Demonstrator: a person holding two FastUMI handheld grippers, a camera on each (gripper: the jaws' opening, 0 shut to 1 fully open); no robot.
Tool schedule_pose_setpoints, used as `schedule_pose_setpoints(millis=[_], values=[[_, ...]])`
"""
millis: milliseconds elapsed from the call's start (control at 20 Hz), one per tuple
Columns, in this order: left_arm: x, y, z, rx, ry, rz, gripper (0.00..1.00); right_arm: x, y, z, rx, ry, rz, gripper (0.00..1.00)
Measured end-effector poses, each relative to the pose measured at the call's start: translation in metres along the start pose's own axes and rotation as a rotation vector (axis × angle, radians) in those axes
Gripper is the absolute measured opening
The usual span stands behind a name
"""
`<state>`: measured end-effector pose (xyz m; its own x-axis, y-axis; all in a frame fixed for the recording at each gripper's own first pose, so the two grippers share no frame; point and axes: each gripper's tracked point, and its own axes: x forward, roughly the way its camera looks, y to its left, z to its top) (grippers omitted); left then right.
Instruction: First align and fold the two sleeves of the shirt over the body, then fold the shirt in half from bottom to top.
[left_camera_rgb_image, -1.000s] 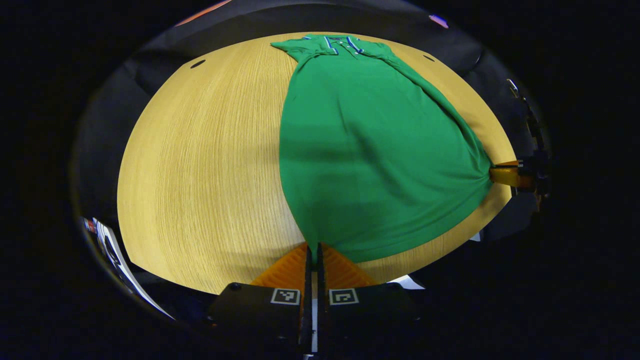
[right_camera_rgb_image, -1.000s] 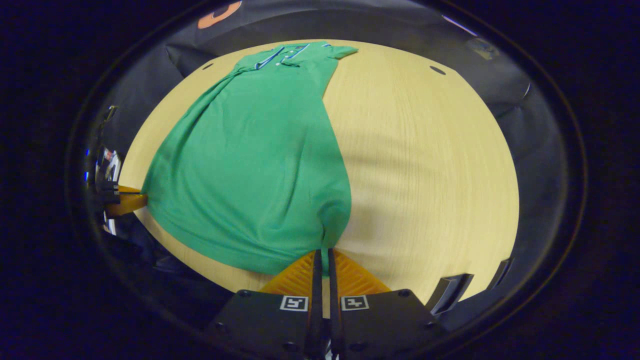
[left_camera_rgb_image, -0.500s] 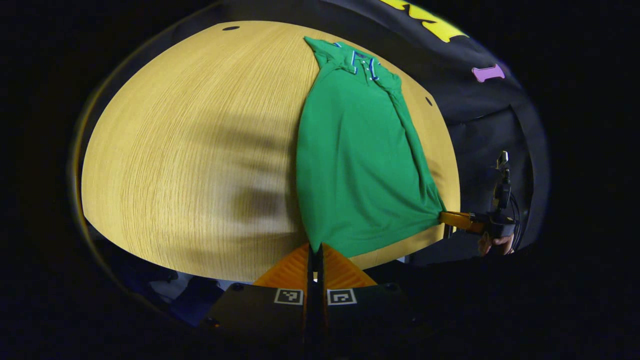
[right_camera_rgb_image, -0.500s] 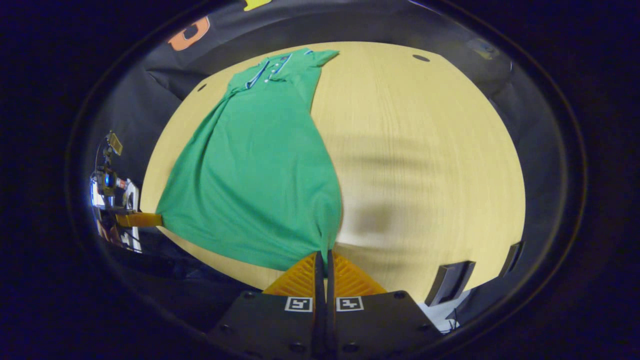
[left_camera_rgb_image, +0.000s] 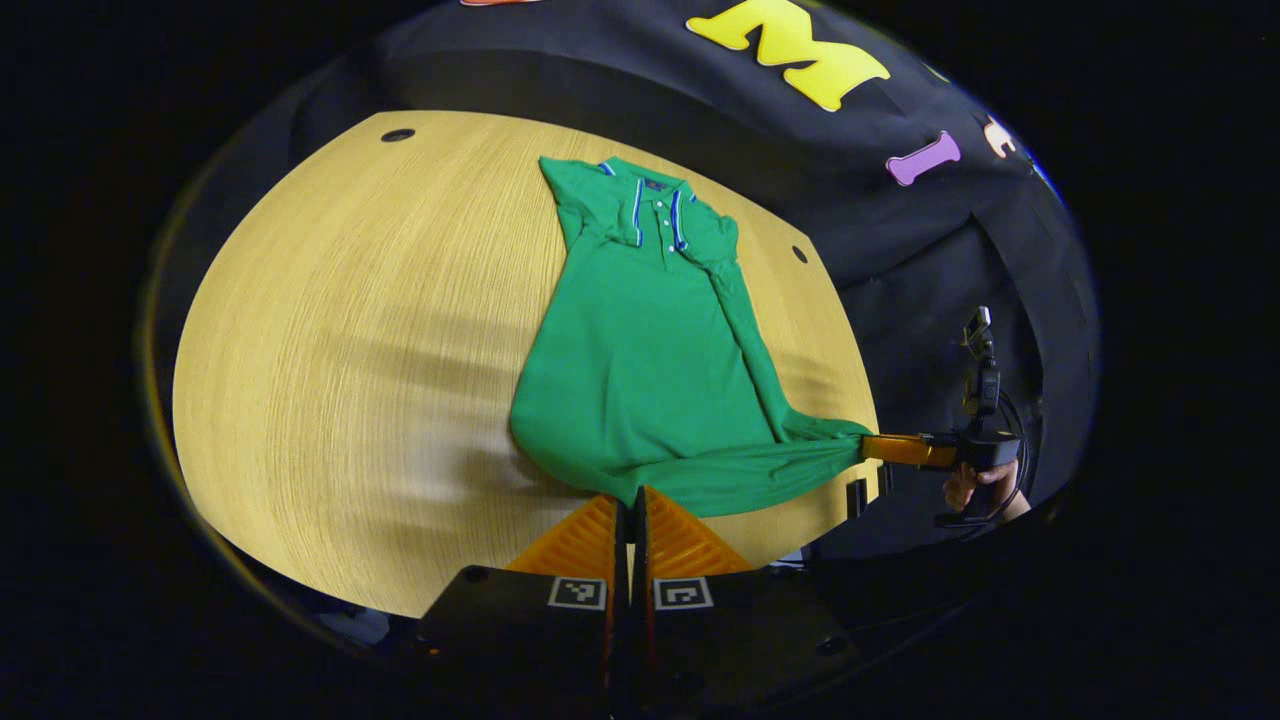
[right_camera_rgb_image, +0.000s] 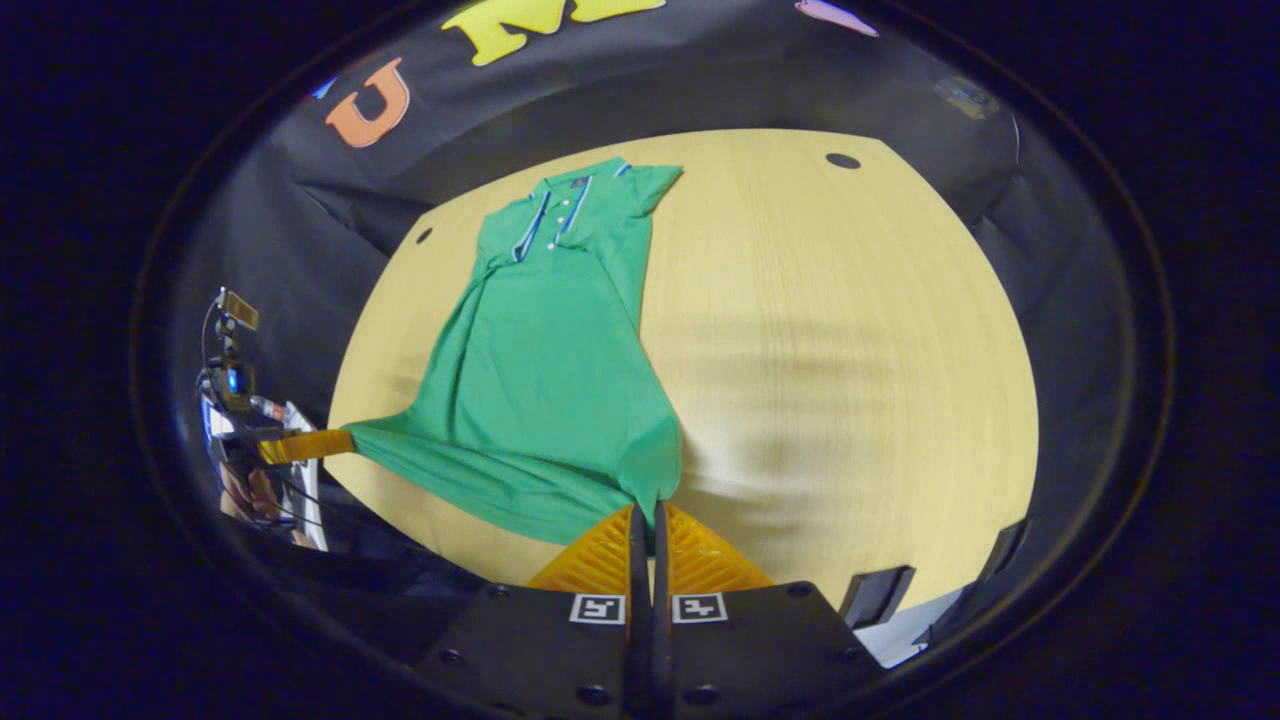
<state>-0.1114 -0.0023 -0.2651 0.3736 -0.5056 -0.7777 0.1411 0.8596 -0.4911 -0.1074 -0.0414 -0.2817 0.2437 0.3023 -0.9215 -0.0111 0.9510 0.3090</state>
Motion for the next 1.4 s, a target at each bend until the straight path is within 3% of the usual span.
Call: schedule_pose_setpoints(millis=[250, 750, 850, 1150, 1400], values=[[-0.008, 0.002, 0.068, 0.085, -0.115, 0.035, 0.04, -0.012, 0.014, 0.079, 0.045, -0.121, 0.061, 0.02], [-0.010, 0.014, 0.235, 0.124, -0.352, 0.073, 0.04, -0.002, 0.029, 0.253, 0.001, -0.353, 0.049, 0.02], [0.002, 0.023, 0.263, 0.130, -0.387, 0.080, 0.04, 0.014, 0.037, 0.282, -0.006, -0.387, 0.067, 0.02], [0.062, 0.069, 0.335, 0.107, -0.456, 0.118, 0.04, 0.065, 0.036, 0.371, -0.081, -0.514, -0.009, 0.02], [0.137, 0.108, 0.371, 0.123, -0.483, 0.181, 0.04, 0.134, 0.024, 0.400, -0.152, -0.522, -0.096, 0.02]])
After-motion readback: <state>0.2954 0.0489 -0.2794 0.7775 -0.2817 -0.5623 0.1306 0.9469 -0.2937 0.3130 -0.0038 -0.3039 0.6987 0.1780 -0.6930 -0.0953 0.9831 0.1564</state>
